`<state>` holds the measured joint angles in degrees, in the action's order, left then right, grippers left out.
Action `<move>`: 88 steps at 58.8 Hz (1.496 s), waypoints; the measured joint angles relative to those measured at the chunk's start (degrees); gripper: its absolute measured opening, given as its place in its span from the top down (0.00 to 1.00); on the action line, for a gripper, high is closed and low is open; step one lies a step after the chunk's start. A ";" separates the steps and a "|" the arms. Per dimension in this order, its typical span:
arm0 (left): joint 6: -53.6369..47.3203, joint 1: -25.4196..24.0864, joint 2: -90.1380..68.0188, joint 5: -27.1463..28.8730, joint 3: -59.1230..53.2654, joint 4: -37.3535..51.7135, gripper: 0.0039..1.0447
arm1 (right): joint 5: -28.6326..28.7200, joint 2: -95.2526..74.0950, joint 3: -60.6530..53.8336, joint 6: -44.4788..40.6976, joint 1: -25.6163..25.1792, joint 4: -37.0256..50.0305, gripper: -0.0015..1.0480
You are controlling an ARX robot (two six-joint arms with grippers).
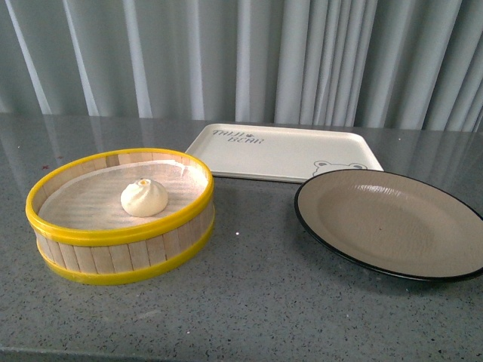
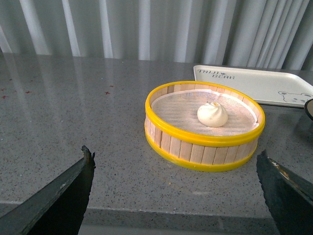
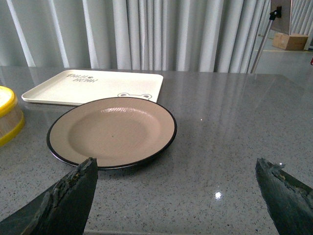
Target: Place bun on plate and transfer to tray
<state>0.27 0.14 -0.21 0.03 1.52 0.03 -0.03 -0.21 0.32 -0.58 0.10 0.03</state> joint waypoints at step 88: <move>5.27 0.94 -4.17 -3.21 0.68 -1.05 0.06 | -0.02 0.00 0.00 0.00 0.00 0.00 0.08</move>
<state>5.54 1.08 -4.38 -3.18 2.20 -1.02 -0.05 -0.21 0.32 -0.58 0.10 0.03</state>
